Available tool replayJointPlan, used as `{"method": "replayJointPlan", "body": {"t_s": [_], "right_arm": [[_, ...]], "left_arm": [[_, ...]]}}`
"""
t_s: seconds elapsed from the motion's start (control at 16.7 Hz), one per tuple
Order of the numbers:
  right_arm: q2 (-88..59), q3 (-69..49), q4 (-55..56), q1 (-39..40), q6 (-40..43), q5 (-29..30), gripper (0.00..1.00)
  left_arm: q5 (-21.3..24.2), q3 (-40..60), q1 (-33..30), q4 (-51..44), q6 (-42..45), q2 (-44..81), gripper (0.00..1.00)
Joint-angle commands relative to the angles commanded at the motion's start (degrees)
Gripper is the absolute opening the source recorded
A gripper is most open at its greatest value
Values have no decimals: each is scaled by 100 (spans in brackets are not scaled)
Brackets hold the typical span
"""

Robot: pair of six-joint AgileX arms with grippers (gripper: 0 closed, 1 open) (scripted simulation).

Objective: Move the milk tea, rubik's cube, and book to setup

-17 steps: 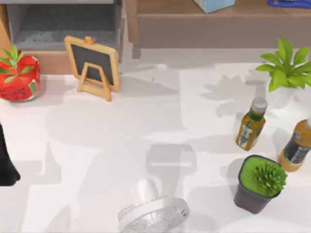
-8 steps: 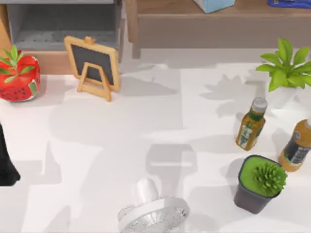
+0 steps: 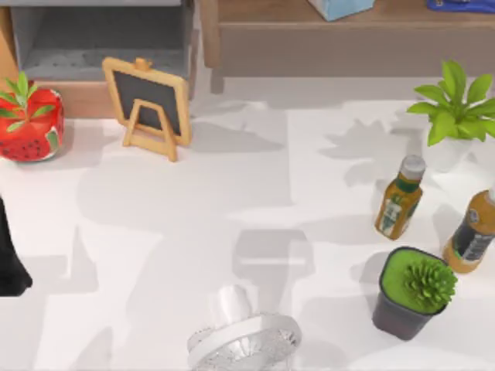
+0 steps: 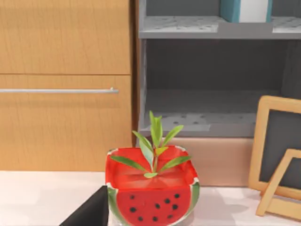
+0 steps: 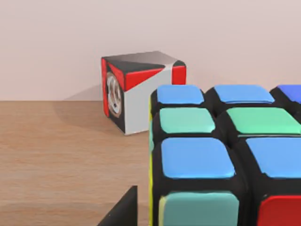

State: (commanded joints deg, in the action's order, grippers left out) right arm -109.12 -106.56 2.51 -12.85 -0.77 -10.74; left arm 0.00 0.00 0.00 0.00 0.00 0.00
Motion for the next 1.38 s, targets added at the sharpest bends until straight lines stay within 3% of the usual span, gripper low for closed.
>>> {"method": "replayJointPlan", "body": {"t_s": [0.6, 0.96, 1.38], "right_arm": [[18, 22, -1, -4, -1, -7, 100], [675, 868, 191, -86, -4, -89, 100], [838, 1049, 175, -29, 20, -78, 100]], "left_arm": [[0, 0, 0, 0, 0, 0, 100], [0, 0, 0, 0, 0, 0, 100], [0, 0, 0, 0, 0, 0, 100]]}}
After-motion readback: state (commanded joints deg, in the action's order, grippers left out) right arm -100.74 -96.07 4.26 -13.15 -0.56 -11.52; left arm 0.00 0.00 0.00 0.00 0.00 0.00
